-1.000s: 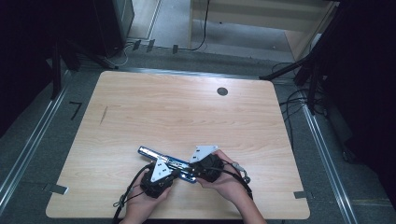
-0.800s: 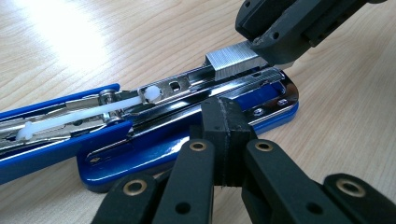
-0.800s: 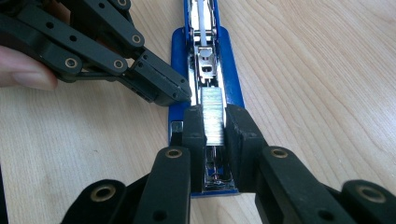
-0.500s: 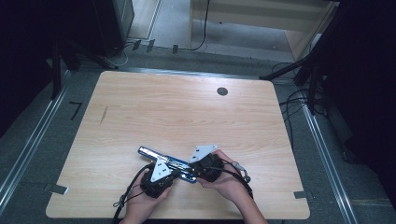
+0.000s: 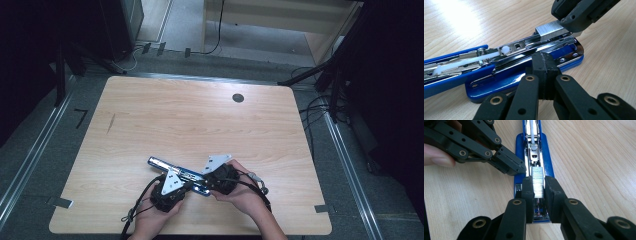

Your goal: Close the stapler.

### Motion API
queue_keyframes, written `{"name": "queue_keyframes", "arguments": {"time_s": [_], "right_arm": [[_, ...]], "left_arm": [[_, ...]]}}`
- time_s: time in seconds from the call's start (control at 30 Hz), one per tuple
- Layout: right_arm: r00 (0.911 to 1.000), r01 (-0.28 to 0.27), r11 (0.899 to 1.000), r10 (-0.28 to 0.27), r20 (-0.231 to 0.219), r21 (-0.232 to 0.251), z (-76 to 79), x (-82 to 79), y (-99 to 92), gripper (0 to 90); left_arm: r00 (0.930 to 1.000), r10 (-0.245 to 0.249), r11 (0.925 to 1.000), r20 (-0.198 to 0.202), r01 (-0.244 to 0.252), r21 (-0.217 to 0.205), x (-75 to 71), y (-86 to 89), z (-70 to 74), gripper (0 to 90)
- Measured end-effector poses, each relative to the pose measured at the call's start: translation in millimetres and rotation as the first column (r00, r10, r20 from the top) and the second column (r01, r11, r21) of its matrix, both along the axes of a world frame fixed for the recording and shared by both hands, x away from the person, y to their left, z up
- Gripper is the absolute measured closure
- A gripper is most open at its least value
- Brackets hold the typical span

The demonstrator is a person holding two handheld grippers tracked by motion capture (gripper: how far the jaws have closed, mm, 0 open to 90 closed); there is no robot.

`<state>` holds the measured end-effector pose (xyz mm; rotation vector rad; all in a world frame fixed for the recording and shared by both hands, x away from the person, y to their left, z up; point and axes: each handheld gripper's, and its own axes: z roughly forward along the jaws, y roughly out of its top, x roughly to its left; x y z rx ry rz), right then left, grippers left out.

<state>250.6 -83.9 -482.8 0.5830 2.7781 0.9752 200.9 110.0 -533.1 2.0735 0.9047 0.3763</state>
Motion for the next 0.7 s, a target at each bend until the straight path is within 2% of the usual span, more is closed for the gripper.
{"name": "queue_keyframes", "arguments": {"time_s": [0.7], "right_arm": [[0.9998,0.003,1.0,-0.003,-0.017,-0.004,-3.0,1.2,0.9,79.8]], "left_arm": [[1.0,0.001,1.0,0.0,-0.001,0.001,0.0,0.1,0.0,90.0]]}}
